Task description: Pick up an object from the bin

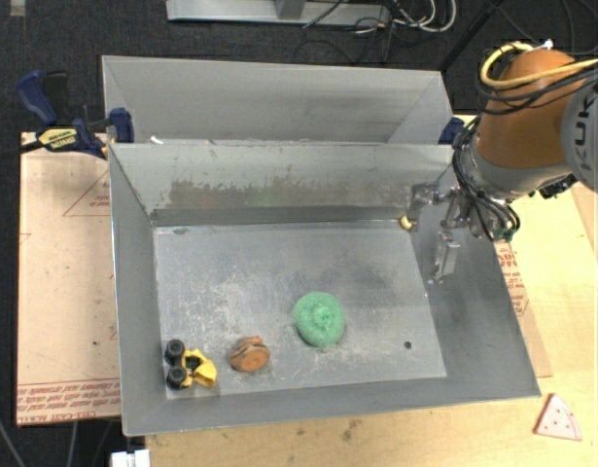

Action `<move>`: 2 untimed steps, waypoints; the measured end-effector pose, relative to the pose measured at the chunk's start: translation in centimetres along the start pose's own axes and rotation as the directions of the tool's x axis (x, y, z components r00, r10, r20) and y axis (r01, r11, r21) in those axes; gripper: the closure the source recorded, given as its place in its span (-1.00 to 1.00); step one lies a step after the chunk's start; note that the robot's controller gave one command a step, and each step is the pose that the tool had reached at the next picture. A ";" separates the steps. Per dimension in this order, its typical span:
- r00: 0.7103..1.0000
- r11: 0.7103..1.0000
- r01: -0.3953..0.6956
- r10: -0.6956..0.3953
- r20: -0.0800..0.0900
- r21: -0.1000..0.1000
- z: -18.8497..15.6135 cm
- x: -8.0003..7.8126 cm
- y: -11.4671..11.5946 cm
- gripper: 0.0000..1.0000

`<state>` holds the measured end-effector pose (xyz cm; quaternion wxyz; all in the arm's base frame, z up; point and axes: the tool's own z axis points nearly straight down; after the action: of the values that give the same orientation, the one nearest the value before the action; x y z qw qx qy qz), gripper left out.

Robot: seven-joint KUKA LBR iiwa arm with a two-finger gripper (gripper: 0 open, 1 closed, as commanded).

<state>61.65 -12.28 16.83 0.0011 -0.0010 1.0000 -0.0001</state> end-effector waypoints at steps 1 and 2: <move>0.998 0.998 0.067 -0.067 0.002 0.001 4.3 2.8 4.4 -1.00; 0.996 0.996 0.090 -0.090 -0.001 -0.004 6.9 1.4 6.0 -1.00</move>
Offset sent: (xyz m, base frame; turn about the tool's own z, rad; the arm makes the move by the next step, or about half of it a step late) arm 0.0102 0.0465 -0.0851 -0.0876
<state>60.26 -6.33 9.89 0.0003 -0.0461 0.9989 0.0019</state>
